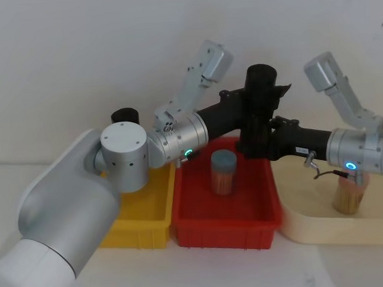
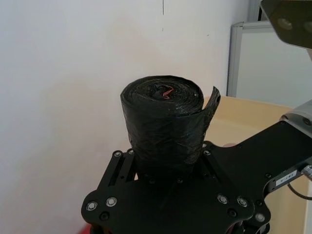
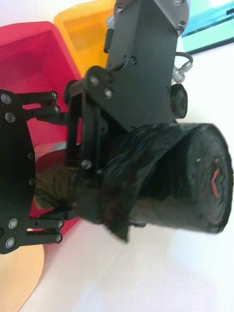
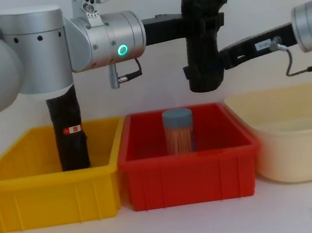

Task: Pick up the garbage bag with the one hand and transfer it to the other hand.

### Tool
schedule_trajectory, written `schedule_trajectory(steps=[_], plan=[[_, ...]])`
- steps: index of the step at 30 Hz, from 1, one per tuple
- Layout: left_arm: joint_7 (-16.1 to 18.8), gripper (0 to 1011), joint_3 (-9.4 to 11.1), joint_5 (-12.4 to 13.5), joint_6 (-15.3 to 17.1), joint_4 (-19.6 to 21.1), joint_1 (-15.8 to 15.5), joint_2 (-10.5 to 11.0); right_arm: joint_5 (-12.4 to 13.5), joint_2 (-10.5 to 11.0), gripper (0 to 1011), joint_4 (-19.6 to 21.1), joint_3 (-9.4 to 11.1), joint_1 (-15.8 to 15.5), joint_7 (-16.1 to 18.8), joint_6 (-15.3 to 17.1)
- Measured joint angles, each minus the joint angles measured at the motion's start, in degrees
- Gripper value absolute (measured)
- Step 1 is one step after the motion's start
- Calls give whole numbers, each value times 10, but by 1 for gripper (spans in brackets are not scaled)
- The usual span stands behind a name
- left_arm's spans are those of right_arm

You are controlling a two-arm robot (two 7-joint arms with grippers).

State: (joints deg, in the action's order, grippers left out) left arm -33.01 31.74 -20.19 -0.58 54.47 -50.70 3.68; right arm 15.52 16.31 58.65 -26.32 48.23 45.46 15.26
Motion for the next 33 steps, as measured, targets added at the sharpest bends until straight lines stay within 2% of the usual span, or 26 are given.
schedule_trajectory(steps=[13, 18, 23, 26, 33], plan=[[0, 392, 0, 0, 0, 0, 0, 0, -1, -25, 979, -52, -19, 32, 9, -20], [0, 393, 0, 0, 0, 0, 0, 0, -2, -30, 877, -63, -23, 39, 10, -24], [0, 393, 0, 0, 0, 0, 0, 0, -2, -34, 718, -72, -26, 45, 11, -27], [0, 393, 0, 0, 0, 0, 0, 0, -3, -35, 665, -74, -27, 46, 11, -28], [0, 393, 0, 0, 0, 0, 0, 0, -3, -36, 617, -76, -29, 48, 11, -29]])
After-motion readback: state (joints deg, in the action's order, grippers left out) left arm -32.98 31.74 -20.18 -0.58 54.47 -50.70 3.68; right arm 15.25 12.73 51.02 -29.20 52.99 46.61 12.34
